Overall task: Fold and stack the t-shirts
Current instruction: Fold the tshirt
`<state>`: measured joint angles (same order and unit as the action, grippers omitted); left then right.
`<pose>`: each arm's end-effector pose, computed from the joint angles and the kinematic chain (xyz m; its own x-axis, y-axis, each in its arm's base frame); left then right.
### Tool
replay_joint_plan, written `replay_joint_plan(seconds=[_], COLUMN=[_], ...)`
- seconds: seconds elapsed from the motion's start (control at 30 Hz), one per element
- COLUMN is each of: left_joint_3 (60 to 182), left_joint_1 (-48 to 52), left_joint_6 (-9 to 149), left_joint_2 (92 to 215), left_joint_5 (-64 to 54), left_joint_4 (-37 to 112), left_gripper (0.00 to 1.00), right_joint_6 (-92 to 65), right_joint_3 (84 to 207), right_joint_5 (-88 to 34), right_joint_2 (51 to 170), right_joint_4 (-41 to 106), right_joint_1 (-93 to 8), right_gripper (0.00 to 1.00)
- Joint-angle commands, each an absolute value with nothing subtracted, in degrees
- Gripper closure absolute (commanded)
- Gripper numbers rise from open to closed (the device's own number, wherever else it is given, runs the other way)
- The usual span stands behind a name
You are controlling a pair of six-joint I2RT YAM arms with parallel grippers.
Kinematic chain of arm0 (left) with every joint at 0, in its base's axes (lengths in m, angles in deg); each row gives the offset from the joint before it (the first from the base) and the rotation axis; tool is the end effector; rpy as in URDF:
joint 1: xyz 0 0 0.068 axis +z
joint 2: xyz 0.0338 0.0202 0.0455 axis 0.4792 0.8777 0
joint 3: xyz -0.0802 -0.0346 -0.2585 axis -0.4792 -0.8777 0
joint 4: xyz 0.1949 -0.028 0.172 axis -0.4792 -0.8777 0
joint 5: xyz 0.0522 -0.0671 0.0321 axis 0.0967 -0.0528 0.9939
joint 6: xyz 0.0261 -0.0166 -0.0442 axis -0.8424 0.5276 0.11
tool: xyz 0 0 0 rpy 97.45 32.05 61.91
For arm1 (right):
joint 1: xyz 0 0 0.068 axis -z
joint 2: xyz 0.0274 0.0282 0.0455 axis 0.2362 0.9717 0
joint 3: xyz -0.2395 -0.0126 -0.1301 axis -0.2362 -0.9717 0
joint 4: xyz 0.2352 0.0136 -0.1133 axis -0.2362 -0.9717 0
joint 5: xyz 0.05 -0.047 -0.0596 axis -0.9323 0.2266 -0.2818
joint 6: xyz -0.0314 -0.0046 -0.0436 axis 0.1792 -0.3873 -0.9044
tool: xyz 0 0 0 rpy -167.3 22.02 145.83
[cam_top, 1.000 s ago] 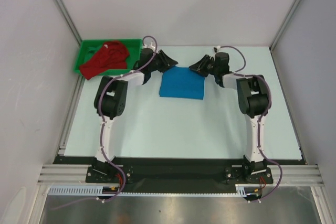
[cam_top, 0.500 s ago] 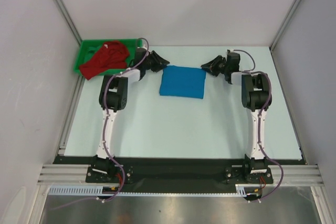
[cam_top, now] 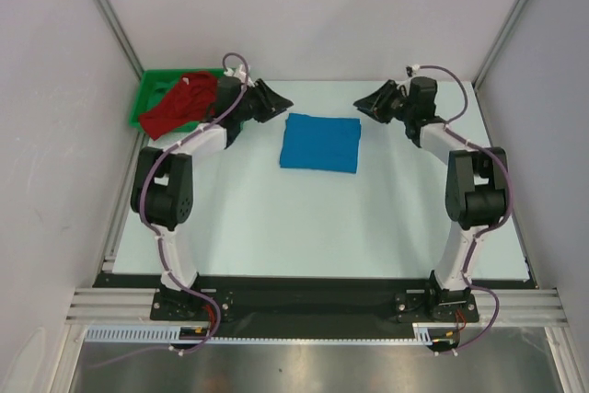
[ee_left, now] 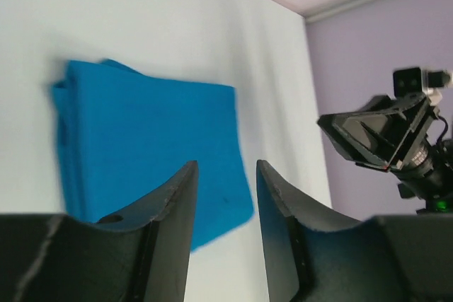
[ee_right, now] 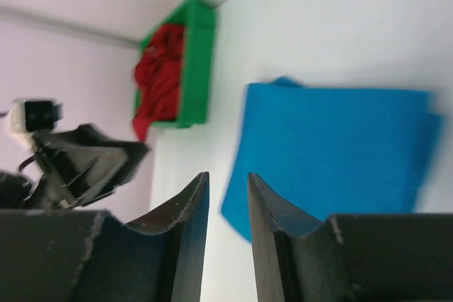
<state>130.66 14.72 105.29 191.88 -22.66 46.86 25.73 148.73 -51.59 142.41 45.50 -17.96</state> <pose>0.4472 -0.1268 0.2390 -0.6841 -0.5094 -0.5220 0.1664 0.5878 -0.7917 0.4531 0.0530 0.2302 -0.6565 0.5607 -0.5046 -0.1204 0.5825 0.8039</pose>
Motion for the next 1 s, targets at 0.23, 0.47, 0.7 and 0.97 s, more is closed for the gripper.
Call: replay_joint_plan(seconds=[0.23,0.47,0.7,0.97], left_joint_3=[117.2,105.4,100.6,101.9], left_joint_1=[10.4,13.3,15.5,15.1], left_joint_6=[117.7,116.4,109.1,102.4], left_joint_2=[201.0,200.2,190.3,165.3], left_joint_5=[-34.3,-31.5,-26.4,-14.7], left_joint_4=[72.1,73.4,63.6,46.0], left_gripper=[0.59,0.61,0.62,0.59], right_joint_6=[36.2,35.5,28.6,16.9], right_joint_3=[136.7,127.9,119.2,129.4], right_joint_5=[-60.0,-62.0,-62.0,-58.3], right_joint_2=[151.5,153.3,145.1,138.6], right_joint_4=[70.0,74.0,68.4,47.2], right_joint_1=[-30.1,-26.4,-18.9,-15.9], right_gripper=[0.65,0.66,0.65,0.23])
